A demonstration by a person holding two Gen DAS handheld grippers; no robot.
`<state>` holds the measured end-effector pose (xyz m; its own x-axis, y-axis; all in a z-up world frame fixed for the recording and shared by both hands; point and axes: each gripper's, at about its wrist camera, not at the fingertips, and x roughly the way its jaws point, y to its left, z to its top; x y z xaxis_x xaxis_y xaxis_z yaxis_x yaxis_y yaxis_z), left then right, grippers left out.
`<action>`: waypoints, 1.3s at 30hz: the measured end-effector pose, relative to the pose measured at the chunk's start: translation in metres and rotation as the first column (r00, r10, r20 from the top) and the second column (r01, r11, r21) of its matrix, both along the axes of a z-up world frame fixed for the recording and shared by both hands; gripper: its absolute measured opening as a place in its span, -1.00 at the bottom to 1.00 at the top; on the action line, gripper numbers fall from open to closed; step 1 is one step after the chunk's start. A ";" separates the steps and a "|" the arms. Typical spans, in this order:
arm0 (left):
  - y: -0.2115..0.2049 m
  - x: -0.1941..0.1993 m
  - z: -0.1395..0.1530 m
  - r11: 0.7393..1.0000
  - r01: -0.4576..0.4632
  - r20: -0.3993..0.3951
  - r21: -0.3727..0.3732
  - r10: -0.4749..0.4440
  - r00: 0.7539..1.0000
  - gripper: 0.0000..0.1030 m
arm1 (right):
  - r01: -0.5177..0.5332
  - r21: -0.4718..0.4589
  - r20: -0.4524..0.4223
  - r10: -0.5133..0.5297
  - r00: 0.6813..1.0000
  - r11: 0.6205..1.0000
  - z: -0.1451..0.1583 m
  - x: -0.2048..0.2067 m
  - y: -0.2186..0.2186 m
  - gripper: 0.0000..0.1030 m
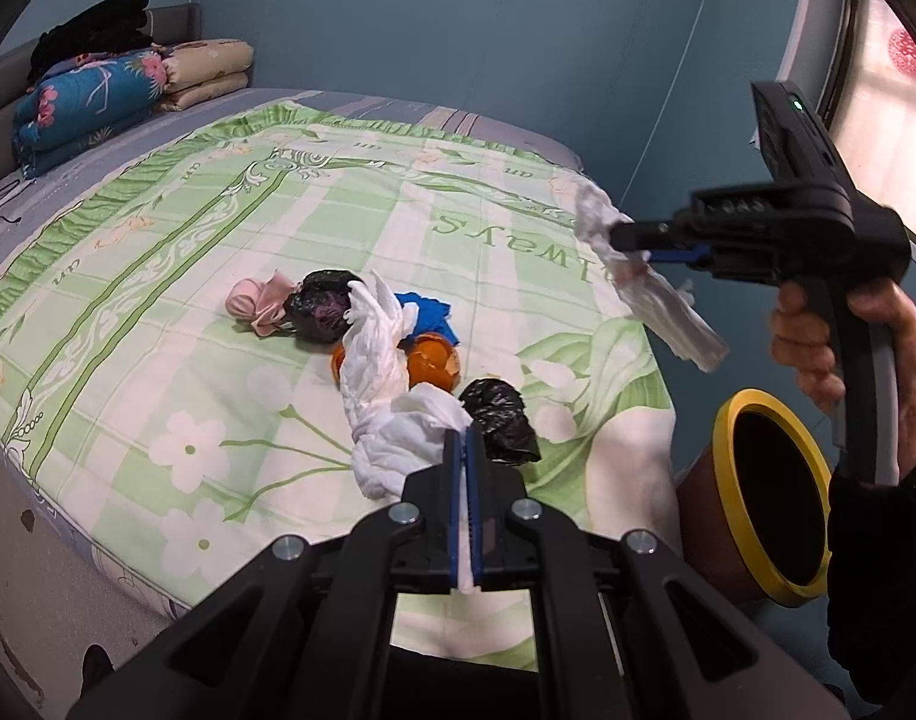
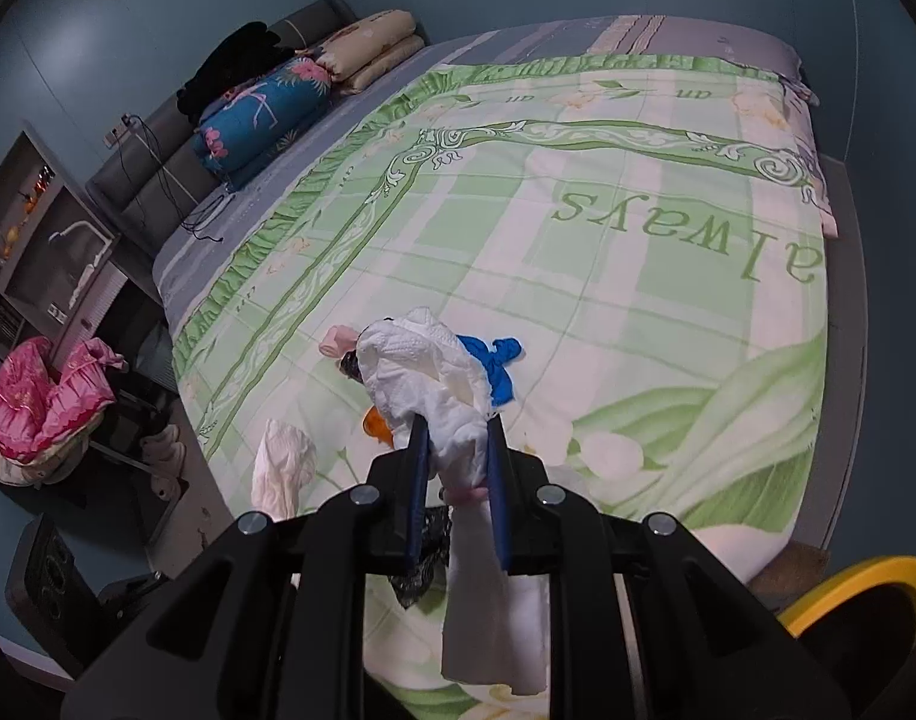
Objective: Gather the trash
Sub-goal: 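Carry white tissues into the yellow bin with both grippers and open them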
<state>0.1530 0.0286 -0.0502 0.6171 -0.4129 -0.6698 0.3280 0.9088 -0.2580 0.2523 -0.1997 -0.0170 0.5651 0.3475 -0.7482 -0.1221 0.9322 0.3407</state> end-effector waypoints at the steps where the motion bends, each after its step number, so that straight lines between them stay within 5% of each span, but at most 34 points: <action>1: -0.002 -0.002 0.001 1.000 0.005 0.002 -0.001 -0.005 1.000 -0.96 | 0.000 0.013 0.001 0.000 1.000 1.000 0.001 -0.006 -0.005 -0.68; 20: -0.071 -0.030 0.032 0.988 0.152 0.067 0.019 -0.153 0.986 -0.96 | 0.079 0.094 0.173 -0.095 0.980 0.992 0.059 -0.113 -0.080 -0.67; 39: -0.150 -0.066 0.049 0.939 0.342 0.072 0.049 -0.344 0.936 -0.96 | 0.294 0.114 0.275 -0.315 0.908 0.949 0.073 -0.194 -0.165 -0.67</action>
<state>0.0874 -0.1210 -0.0010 0.4934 -0.5860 -0.6428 0.6393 0.7454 -0.1889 0.0579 -0.3649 0.0559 0.8379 0.1685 -0.5191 0.0622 0.9155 0.3975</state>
